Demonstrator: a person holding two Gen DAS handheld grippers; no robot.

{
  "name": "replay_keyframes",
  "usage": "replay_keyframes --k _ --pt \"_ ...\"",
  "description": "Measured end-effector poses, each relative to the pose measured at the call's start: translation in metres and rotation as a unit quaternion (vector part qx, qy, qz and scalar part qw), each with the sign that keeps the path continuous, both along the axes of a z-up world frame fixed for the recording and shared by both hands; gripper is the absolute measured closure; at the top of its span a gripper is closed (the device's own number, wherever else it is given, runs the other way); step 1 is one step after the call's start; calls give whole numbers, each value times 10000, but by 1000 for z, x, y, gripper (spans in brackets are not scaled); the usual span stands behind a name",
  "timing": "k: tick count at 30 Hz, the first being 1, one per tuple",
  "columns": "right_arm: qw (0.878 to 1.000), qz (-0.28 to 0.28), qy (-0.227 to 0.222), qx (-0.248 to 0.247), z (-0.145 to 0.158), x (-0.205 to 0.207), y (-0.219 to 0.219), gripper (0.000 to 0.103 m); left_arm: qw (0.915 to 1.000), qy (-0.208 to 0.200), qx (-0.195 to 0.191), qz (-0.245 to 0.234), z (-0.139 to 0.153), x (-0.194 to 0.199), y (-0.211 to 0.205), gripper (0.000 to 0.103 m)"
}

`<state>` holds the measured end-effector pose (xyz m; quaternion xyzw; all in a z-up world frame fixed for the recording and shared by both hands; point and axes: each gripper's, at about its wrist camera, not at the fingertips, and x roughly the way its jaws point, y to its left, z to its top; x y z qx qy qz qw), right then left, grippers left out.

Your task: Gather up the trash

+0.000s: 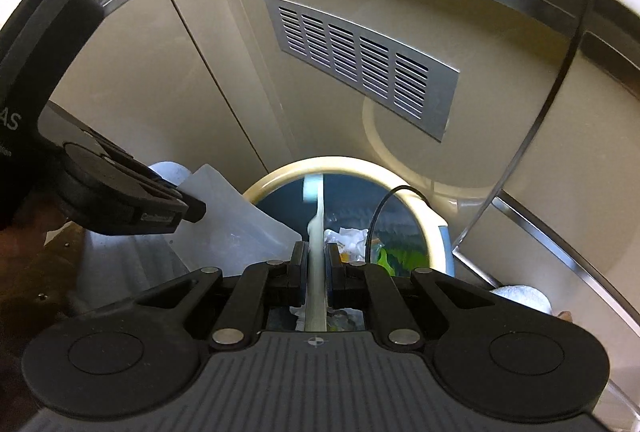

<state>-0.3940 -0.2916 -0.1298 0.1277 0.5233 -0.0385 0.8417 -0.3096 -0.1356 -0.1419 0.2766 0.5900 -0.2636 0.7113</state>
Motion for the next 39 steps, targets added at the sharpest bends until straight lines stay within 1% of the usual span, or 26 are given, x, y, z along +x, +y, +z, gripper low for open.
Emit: replay_keyframes --k 1,2,3,4,5,6,7,8,13,15,16,18,21,24,30,39 --pt "10000 8 19 -9 -2 2 0 92 10000 -24 -19 -66 0 -1 -1 102" --pt "10000 29 52 1 -4 4 0 89 9998 -58 -58 -185 -2 -3 -3 92" --pt "9999 51 109 18 -6 6 0 76 9996 -75 -42 -272 -4 -4 -5 78" --pt "9998 48 169 26 -8 8 0 68 9995 -105 22 -281 -5 -5 -6 34" --pt "9998 19 209 32 -10 8 0 55 9995 -188 67 -244 -5 -4 -6 8" --pt "9997 3 239 55 -11 8 -1 54 9989 -415 91 -180 -5 -4 -4 4" --pt "9997 -32 243 74 -11 8 -2 53 9986 -494 22 -191 -4 -4 -2 2" --pt "9997 -70 227 111 -10 7 -3 52 9987 -466 -11 -193 -3 -3 -1 0" --pt "9997 -191 125 27 -2 2 -6 39 9995 -324 -45 25 0 4 4 0" --pt "9998 -179 47 -61 5 -2 -5 28 9995 -318 -54 58 4 4 6 0" --pt "9998 -176 11 -110 9 -4 -4 25 9994 -321 -64 77 6 3 7 0" --pt "9997 -159 -40 -197 16 -7 -3 11 9994 -314 -106 119 10 2 11 0" --pt "9993 -39 -131 -334 26 -12 3 4 9992 -280 -160 221 16 1 18 0" --pt "9983 111 -177 -545 32 -14 12 1 9989 -285 -200 321 21 -1 24 0" --pt "9969 255 -218 -711 39 -19 22 0 9981 -400 -279 366 33 -8 32 0" --pt "9965 34 -229 -799 41 -23 23 0 9982 -465 -273 280 39 -15 35 0"
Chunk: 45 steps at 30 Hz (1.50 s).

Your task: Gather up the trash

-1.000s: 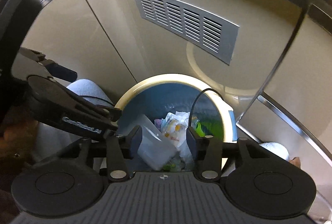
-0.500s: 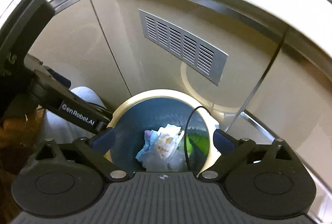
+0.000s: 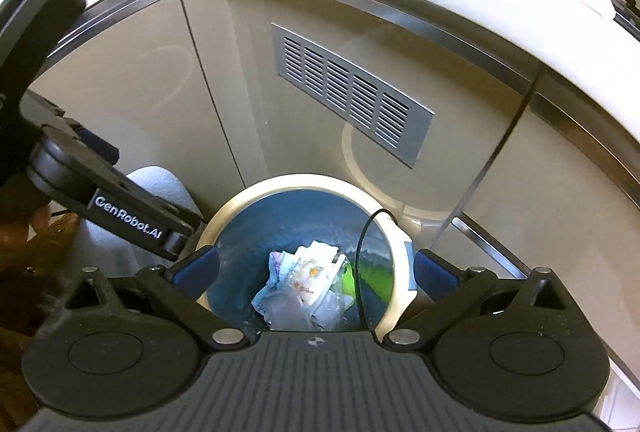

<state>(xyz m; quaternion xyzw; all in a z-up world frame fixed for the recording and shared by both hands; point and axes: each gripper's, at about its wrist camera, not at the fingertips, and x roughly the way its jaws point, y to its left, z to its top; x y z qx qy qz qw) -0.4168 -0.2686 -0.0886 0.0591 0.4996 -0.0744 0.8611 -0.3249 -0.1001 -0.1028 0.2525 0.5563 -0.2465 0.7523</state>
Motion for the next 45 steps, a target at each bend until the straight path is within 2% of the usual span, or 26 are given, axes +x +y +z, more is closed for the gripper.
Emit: replay_keyframes --k 11,23,39,45 --pt "9999 -79 -29 -105 3 -3 4 0 9999 64 -30 -91 0 -2 2 0" --pt "9997 -175 90 -141 -5 1 0 0 9999 66 102 -97 -6 -1 0 0" --pt "9995 -280 134 -65 -8 2 -1 0 9995 20 269 -148 -10 0 -5 0" --pt "9993 -330 198 -34 -12 3 -4 0 9996 -46 209 -169 -9 -1 -5 0"
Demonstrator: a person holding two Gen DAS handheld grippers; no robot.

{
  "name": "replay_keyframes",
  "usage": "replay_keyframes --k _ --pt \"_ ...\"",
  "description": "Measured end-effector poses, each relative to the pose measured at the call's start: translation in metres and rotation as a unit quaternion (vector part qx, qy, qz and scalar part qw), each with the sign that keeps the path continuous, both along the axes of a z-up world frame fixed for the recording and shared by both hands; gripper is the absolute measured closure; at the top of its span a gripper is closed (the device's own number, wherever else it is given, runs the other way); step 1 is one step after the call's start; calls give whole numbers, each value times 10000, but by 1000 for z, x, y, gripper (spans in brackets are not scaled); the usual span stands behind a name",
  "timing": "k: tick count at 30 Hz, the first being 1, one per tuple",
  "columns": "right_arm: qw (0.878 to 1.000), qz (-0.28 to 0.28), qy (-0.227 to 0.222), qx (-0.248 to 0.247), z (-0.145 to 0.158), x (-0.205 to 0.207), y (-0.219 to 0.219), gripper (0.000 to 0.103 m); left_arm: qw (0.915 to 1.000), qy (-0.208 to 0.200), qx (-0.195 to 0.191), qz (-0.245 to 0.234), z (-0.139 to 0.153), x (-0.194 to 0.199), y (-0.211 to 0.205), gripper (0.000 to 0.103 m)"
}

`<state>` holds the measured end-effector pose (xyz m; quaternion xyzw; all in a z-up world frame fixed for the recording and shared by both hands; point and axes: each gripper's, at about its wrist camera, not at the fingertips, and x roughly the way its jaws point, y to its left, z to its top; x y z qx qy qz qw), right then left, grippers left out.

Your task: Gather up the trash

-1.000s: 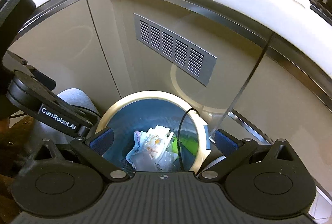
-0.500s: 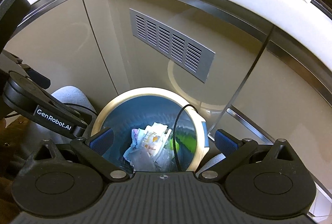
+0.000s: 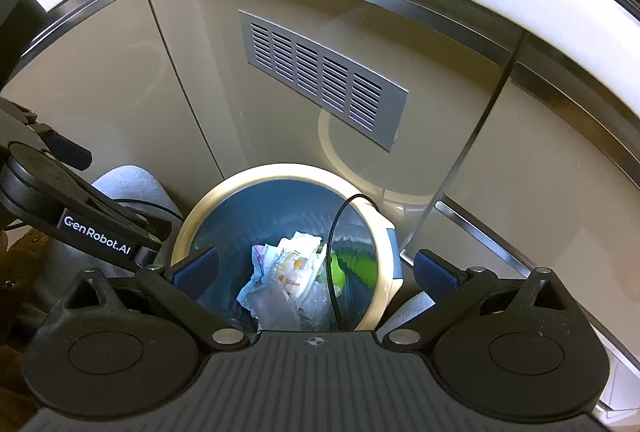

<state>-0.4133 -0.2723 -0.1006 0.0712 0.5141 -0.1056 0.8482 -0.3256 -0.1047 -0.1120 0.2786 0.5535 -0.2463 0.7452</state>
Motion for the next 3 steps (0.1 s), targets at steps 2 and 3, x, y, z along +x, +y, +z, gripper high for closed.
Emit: replay_keyframes --k 2,3 --pt "10000 -5 17 10 -1 1 0 0 10000 -8 1 -4 0 0 0 0" --pt "10000 -7 26 12 -2 1 0 0 10000 1 2 -4 -1 0 -1 0"
